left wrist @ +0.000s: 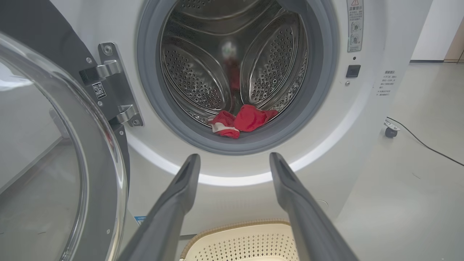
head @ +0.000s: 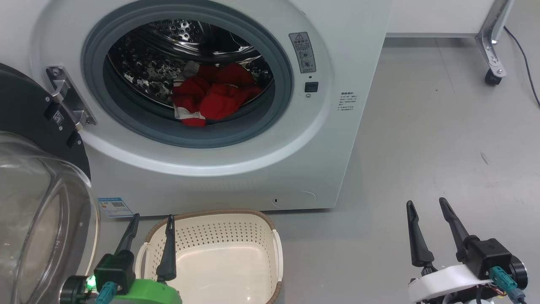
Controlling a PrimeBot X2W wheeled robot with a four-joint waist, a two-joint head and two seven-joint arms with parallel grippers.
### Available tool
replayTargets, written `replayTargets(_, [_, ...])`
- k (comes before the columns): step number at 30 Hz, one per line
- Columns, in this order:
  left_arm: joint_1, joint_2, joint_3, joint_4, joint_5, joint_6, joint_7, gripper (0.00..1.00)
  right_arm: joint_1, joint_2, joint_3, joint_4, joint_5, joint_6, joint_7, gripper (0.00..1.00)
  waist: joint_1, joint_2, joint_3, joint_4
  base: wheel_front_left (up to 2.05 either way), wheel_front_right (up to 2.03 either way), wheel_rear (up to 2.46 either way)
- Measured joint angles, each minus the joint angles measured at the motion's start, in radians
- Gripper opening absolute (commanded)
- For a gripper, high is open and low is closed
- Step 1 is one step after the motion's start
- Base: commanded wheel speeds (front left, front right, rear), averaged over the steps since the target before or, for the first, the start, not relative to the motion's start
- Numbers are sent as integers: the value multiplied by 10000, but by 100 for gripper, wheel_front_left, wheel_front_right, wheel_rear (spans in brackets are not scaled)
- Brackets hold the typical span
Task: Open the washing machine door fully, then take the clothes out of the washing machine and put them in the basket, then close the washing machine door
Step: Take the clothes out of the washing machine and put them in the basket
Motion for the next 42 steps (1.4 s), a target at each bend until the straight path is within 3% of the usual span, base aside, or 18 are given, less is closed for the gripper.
replayTargets(14, [-121,-21,-104,236,-180,-33,58,100,0,0,267,-2,0,2,0,100,0,0,94,-63,0,0,0])
replayTargets(20, [-894,-79,-196,533,-433,-251,380,100,-13,-2,443,-90,0,13,0,100,0,-1,420,-235,0,0,0])
replayTargets(32, [-2913,-79,-324,1906,-1080,-1018,2061,100,-538,-4,857,-376,4,107,0,100,0,0,1534,-828,0,0,0])
replayTargets(42, [-4979,522,-182,2706,-1281,-1354,3760,100,-1254,-13,1152,-587,451,123,0,100,0,0,2571,-1470,0,0,0])
